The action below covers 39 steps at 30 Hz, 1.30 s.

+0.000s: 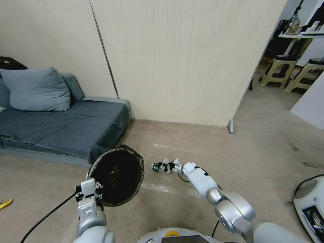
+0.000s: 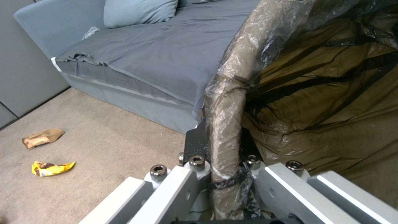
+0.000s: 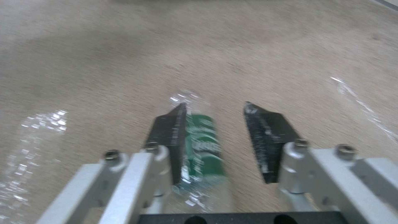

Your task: Pick up the trash bin, then pick up the garbage from the floor and place it into the trash bin.

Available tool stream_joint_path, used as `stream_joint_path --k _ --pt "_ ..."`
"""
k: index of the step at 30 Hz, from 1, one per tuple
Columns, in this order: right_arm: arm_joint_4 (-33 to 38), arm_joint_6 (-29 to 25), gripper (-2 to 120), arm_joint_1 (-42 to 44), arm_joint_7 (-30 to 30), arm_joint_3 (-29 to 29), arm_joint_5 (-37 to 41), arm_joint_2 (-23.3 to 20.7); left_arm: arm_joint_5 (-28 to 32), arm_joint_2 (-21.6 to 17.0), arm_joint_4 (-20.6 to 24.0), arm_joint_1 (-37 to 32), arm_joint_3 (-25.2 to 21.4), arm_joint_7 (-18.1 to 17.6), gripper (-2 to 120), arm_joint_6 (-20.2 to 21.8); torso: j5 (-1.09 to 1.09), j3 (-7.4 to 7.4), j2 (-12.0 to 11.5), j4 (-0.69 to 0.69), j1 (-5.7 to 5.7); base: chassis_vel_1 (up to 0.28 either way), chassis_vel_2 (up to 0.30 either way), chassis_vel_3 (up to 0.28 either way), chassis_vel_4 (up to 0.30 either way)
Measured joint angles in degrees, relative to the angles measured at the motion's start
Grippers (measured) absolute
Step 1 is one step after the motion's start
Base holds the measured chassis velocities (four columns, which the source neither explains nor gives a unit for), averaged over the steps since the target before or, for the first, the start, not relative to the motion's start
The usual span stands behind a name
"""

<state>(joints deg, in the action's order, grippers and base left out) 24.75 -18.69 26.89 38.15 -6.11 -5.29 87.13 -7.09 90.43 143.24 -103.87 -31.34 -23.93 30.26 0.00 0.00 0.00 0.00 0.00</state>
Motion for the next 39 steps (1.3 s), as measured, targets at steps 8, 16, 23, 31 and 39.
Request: stream_joint_path --k 8,16,23,31,39 --pt "-1.70 1.39 78 0.07 -1.23 -0.76 -0.51 -0.51 0.03 -0.12 0.00 0.17 0.20 0.00 0 0.00 0.00 0.00 0.00 0.00 0.00 0.000 0.000 0.000 0.000" --pt "-2.85 3.04 100 -0.07 -2.12 -1.34 -1.18 -0.15 -0.11 0.06 0.00 0.24 0.45 0.00 0 0.01 -0.01 0.00 0.00 0.00 0.00 0.000 0.000 0.000 0.000" --pt "-2.87 3.41 107 -0.03 -2.62 -1.04 -1.31 1.00 -0.66 0.27 0.00 0.25 0.87 0.00 0 0.01 0.00 0.00 0.00 0.01 0.00 0.000 0.000 0.000 0.000" --pt "-3.01 3.82 103 -0.49 -3.04 -0.48 -1.95 1.60 -1.26 0.45 0.00 0.05 0.89 0.02 0 0.01 0.00 0.00 0.00 0.00 0.00 0.000 0.000 0.000 0.000" --pt "-3.45 5.38 97 -0.60 -4.40 0.08 -2.25 2.02 -1.47 0.59 0.00 0.06 0.93 0.03 0 -0.02 0.00 0.00 0.00 0.00 0.00 0.000 0.000 0.000 0.000"
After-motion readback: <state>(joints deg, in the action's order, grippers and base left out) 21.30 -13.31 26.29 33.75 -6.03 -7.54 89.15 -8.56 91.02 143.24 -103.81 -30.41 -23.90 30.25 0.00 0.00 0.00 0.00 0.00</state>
